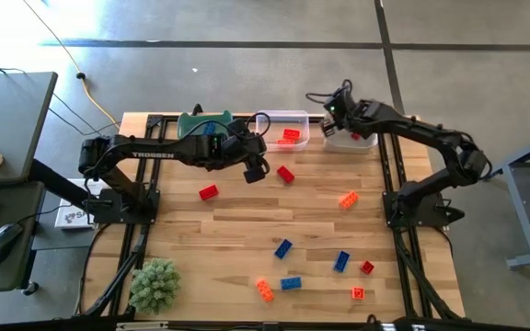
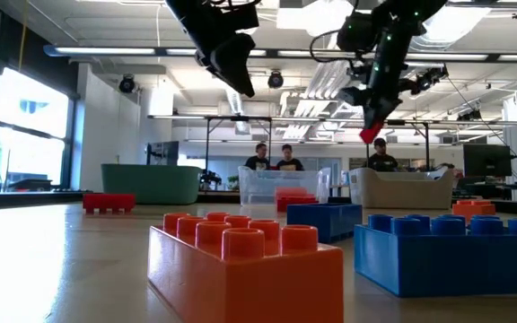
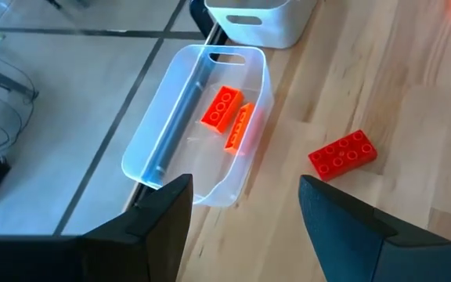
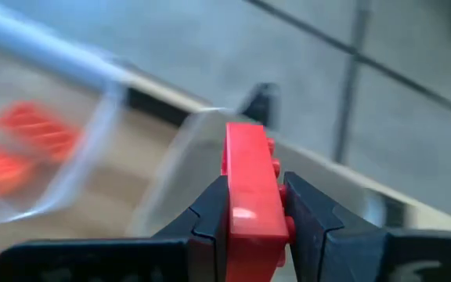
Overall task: Sort & place blocks by color
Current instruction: Put the red game piece into the gray bin
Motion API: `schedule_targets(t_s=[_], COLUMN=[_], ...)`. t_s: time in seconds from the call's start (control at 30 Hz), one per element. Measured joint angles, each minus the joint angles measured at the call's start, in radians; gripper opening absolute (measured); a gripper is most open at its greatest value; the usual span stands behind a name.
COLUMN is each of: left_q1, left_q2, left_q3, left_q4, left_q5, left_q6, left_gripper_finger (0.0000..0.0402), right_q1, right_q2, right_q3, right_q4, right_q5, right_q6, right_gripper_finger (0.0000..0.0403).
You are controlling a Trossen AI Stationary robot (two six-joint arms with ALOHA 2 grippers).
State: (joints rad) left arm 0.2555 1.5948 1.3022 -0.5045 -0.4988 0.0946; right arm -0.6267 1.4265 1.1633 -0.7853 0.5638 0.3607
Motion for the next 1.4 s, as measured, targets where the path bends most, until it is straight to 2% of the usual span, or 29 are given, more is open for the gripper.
schedule_targets(t_s=[0.1, 0.3, 0.7, 0.9, 1.0, 1.27, 1.4], left_q1=[0.0, 0.0, 0.003, 0.038, 0.065, 0.14, 0.167], left_q2=[0.0, 0.0, 0.0, 0.0, 0.0, 0.0, 0.0], left_q3=[0.0, 0.0, 0.0, 0.0, 0.0, 0.0, 0.0], left_q4=[0.0, -0.005, -0.178, -0.201, -0.203, -0.202, -0.201], left_q5=[0.0, -0.003, -0.003, -0.001, 0.013, 0.099, 0.107], left_q6=[-0.014, -0.046, -0.064, 0.001, 0.033, 0.077, 0.084], left_gripper_finger=[0.0222, 0.0223, 0.0223, 0.0223, 0.0223, 0.0223, 0.0223], right_q1=[-0.035, -0.081, -0.124, -0.133, -0.132, -0.132, -0.129], right_q2=[0.006, 0.039, 0.151, 0.172, 0.172, 0.172, 0.171], right_q3=[0.0, 0.0, 0.0, 0.0, 0.0, 0.0, 0.039], right_q4=[-0.026, -0.055, -0.062, -0.067, -0.081, -0.132, -0.206], right_q5=[0.066, 0.068, -0.165, -0.251, -0.254, -0.26, -0.306], right_q6=[0.006, 0.023, 0.068, 0.11, 0.111, 0.137, 0.187], right_gripper_finger=[0.0071, 0.0071, 0.0074, 0.008, 0.0098, 0.0178, 0.0193])
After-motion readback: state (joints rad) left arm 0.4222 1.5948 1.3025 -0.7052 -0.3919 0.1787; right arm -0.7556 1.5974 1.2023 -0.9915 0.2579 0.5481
